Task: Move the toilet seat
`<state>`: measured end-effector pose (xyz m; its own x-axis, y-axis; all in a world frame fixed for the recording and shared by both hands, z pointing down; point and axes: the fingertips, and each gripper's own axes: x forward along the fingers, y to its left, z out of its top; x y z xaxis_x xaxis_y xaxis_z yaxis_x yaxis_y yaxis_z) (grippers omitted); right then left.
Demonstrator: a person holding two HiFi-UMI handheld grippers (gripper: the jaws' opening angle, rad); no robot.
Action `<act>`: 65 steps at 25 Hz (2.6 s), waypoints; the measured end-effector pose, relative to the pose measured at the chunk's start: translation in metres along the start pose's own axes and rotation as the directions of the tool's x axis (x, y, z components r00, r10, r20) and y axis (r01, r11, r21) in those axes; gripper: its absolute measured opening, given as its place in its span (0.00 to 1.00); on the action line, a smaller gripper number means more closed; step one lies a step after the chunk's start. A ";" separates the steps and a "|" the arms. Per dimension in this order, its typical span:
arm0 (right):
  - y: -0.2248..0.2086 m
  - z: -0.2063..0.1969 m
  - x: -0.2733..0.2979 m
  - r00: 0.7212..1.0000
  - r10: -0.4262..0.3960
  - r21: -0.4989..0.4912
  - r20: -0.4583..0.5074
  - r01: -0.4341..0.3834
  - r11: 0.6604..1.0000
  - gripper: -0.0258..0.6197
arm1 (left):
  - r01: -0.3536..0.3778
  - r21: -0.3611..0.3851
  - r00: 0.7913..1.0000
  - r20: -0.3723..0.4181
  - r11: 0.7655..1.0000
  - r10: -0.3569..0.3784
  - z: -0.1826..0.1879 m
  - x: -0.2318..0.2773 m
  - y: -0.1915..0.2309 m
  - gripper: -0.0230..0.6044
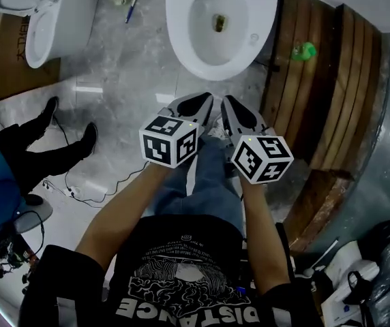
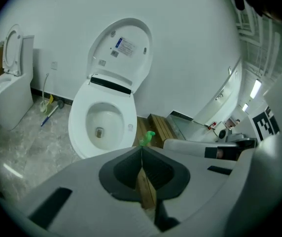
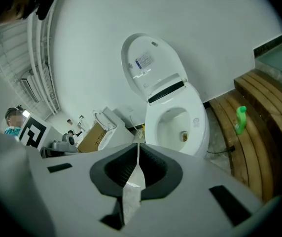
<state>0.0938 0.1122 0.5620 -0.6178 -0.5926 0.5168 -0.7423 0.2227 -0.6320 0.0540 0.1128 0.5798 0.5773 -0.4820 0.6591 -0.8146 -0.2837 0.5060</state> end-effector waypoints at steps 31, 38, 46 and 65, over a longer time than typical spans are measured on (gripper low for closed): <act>-0.128 -0.113 0.144 0.992 -0.063 0.449 0.107 0.009 0.893 0.34 | 0.245 -0.507 0.969 0.090 0.827 -0.232 -0.084 0.121 0.174 0.42; -0.139 -0.116 0.162 0.984 -0.070 0.557 0.166 -0.036 0.830 0.38 | 0.300 -0.565 0.952 0.129 0.769 -0.277 -0.078 0.136 0.177 0.42; -0.144 -0.117 0.164 0.976 -0.102 0.633 0.195 -0.046 0.773 0.33 | 0.289 -0.616 0.955 0.132 0.733 -0.265 -0.079 0.138 0.184 0.32; -0.091 -0.072 0.102 0.965 -0.185 0.747 0.188 -0.018 0.665 0.28 | 0.270 -0.686 0.956 0.110 0.676 -0.271 -0.029 0.072 0.133 0.29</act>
<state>0.0795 0.0871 0.7134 -0.4098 -0.7581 0.5073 -0.2887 -0.4197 -0.8605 -0.0108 0.0644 0.7105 0.7663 -0.4757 0.4319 -0.3552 0.2465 0.9017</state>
